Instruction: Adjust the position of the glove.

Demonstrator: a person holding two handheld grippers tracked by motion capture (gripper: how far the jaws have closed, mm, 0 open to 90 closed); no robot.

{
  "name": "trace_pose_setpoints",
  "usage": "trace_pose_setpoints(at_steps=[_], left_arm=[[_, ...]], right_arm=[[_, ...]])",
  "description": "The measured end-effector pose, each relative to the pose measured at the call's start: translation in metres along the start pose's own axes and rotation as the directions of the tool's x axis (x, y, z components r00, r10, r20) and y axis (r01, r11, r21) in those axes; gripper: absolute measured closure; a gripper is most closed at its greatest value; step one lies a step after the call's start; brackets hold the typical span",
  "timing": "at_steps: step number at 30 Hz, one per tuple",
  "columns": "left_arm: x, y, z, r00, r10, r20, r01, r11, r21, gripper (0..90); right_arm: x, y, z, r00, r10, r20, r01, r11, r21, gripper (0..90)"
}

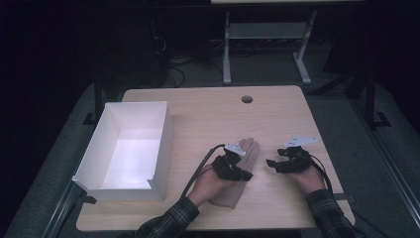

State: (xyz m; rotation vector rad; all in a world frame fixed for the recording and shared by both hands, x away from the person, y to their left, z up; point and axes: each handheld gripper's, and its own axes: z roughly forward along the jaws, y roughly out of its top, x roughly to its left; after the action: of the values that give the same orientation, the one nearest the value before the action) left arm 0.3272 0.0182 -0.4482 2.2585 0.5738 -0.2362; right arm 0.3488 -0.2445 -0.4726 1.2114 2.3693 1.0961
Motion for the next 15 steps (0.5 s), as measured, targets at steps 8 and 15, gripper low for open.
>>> trace_pose_setpoints(at_steps=[8,15], left_arm=[[-0.005,-0.018,0.000,0.9994,0.014,-0.031,-0.012,0.9985,0.054,89.4],[-0.003,-0.031,-0.013,0.9989,0.001,-0.047,0.001,0.9984,0.056,89.5]], right_arm=[[-0.010,-0.008,0.002,0.9981,0.010,0.060,-0.009,1.000,-0.012,27.3],[-0.008,-0.008,0.003,0.9970,0.004,0.077,-0.003,1.000,-0.015,26.2]])
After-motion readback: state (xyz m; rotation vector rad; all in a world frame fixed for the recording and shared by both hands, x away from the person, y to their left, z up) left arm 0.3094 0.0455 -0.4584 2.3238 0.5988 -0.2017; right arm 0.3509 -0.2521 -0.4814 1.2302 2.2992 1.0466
